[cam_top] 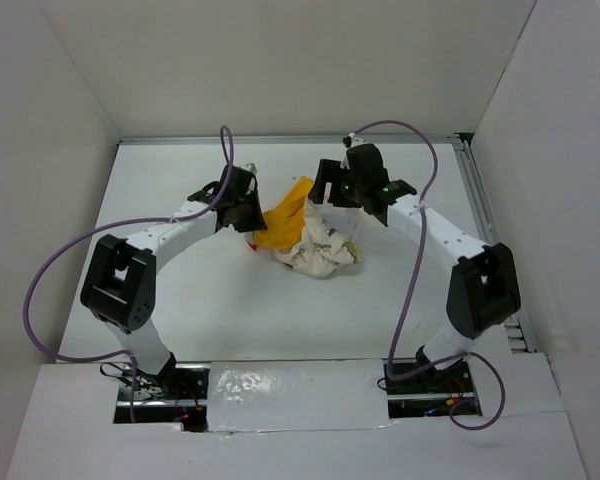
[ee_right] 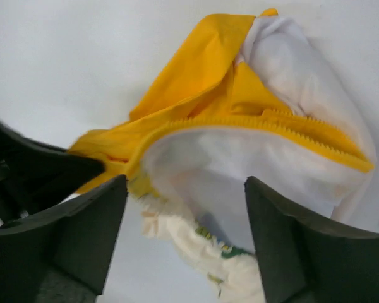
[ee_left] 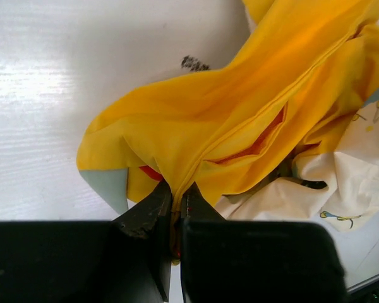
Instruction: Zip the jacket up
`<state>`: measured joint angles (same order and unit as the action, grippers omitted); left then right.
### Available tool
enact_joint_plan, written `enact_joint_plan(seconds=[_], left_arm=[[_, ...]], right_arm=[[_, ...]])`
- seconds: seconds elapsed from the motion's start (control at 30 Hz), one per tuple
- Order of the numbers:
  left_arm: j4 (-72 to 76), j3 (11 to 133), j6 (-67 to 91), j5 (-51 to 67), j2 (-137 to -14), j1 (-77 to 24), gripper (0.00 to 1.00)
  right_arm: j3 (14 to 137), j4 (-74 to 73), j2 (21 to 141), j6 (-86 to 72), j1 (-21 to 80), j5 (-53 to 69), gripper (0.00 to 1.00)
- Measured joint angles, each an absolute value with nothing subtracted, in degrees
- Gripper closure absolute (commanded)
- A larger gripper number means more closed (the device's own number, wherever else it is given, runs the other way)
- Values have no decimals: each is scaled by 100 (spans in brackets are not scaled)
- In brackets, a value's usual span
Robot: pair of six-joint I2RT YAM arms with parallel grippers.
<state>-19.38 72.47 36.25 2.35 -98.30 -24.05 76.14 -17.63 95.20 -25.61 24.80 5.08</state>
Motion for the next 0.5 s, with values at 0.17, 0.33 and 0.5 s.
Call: enact_joint_plan(seconds=[0.17,0.33,0.5], left_arm=[[-2012,6781,3802,148,-9627,-2405,100],[-2014,6289,3944,126,-8986,-2408,100],[-1979,5929,3953,121,-8368,-2408,100]], right_arm=[[6965,-1616,8582,-2493,2569,416,0],[6919,-1625,8532,-2357,2821,209,0],[7185,-1745,9404,-2283,3068,-23,19]])
